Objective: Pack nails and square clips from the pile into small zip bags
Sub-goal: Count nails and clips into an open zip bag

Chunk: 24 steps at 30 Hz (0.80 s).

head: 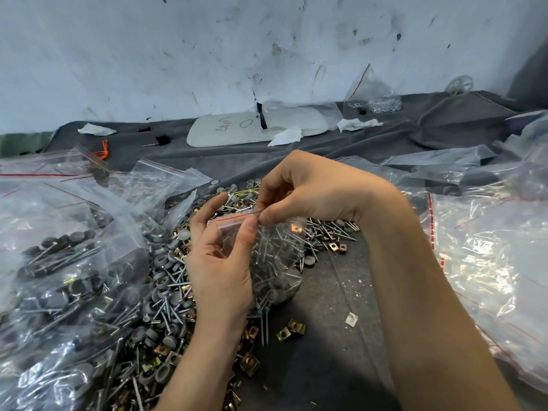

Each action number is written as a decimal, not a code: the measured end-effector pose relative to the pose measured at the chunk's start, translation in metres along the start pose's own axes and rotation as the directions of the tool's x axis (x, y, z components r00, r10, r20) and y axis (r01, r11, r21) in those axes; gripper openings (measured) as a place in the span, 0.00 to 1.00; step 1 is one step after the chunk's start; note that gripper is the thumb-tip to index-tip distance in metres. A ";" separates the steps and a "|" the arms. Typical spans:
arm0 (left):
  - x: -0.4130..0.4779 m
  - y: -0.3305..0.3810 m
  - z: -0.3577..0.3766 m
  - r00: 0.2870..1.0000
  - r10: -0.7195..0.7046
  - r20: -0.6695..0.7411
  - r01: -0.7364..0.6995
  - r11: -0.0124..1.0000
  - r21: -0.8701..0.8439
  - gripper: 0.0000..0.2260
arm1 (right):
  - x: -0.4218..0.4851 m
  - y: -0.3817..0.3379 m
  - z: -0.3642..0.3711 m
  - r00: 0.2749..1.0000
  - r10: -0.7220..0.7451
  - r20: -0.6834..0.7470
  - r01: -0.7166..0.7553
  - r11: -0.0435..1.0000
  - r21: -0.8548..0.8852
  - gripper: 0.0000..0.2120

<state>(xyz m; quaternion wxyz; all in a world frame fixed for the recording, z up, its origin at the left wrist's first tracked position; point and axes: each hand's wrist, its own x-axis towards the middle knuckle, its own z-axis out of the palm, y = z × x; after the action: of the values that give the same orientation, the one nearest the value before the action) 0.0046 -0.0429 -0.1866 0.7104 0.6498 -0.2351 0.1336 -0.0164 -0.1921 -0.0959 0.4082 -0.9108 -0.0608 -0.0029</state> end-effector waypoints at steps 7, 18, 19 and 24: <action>0.000 0.001 0.000 1.000 -0.004 -0.007 0.004 1.000 -0.001 0.04 | 0.002 -0.001 0.002 1.000 0.001 -0.009 -0.001 1.000 0.004 0.01; 0.001 -0.003 0.001 1.000 -0.018 0.004 0.019 0.999 -0.043 0.10 | 0.002 -0.001 0.002 1.000 0.004 -0.008 -0.003 1.000 0.022 0.02; 0.001 -0.003 0.001 1.000 -0.015 0.005 0.015 0.999 -0.049 0.11 | 0.002 0.000 0.002 1.000 0.010 -0.008 -0.010 1.000 0.025 0.02; 0.001 -0.005 0.002 0.999 -0.032 -0.003 0.032 0.997 -0.072 0.13 | -0.001 0.002 -0.002 1.000 -0.004 -0.007 0.005 1.000 0.011 0.04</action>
<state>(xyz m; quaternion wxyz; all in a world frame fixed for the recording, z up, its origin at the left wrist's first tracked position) 0.0074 -0.0455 -0.1906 0.7359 0.6272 -0.2277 0.1149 -0.0174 -0.1954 -0.0961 0.4134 -0.9084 -0.0614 -0.0067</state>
